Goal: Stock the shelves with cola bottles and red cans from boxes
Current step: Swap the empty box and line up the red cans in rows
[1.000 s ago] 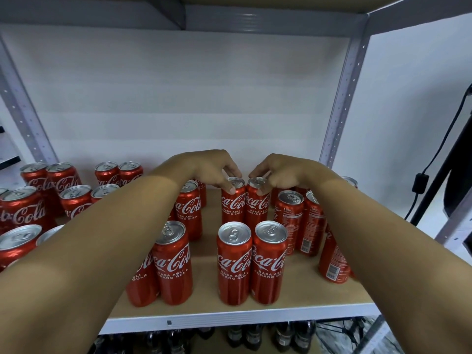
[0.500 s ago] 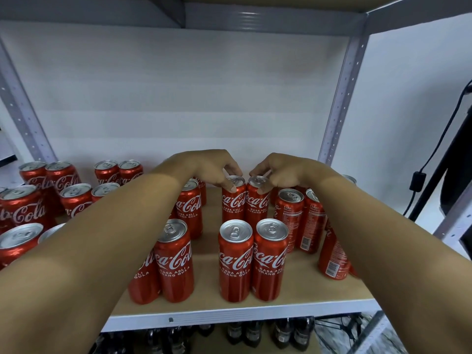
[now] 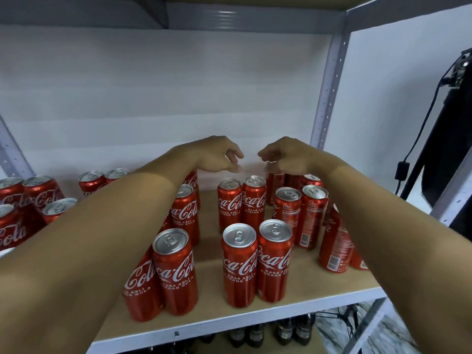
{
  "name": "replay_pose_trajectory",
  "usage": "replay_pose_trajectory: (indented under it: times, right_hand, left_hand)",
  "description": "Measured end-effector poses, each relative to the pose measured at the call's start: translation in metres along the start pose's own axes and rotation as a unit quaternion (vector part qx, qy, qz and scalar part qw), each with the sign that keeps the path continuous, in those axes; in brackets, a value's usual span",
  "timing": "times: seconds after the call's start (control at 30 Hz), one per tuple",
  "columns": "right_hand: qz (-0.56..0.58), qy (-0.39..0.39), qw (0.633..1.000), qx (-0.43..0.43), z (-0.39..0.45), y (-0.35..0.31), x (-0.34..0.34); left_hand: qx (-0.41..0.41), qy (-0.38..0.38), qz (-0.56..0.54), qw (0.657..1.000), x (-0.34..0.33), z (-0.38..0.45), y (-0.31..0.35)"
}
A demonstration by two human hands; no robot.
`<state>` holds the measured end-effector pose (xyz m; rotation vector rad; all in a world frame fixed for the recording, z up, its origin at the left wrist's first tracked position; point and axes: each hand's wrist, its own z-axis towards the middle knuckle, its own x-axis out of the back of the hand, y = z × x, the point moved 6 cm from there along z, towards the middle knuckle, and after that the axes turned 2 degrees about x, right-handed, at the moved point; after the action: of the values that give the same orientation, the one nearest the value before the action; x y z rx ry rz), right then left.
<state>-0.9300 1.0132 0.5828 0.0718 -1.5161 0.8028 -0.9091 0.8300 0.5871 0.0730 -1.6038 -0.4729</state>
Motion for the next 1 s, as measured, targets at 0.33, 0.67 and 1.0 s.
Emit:
replay_pose_trajectory:
  times: [0.33, 0.67, 1.0]
  right_hand:
    - [-0.112, 0.037, 0.988, -0.096, 0.018, 0.086, 0.033]
    - [-0.092, -0.006, 0.989, -0.115, 0.057, 0.139, 0.024]
    - [-0.017, -0.049, 0.994, -0.099, 0.065, 0.144, 0.019]
  left_hand:
    - [0.006, 0.036, 0.029, 0.999, -0.004, 0.061, 0.033]
    - [0.051, -0.002, 0.16, 0.986, -0.039, 0.124, 0.072]
    - [0.044, -0.02, 0.169, 0.984, -0.048, 0.138, 0.068]
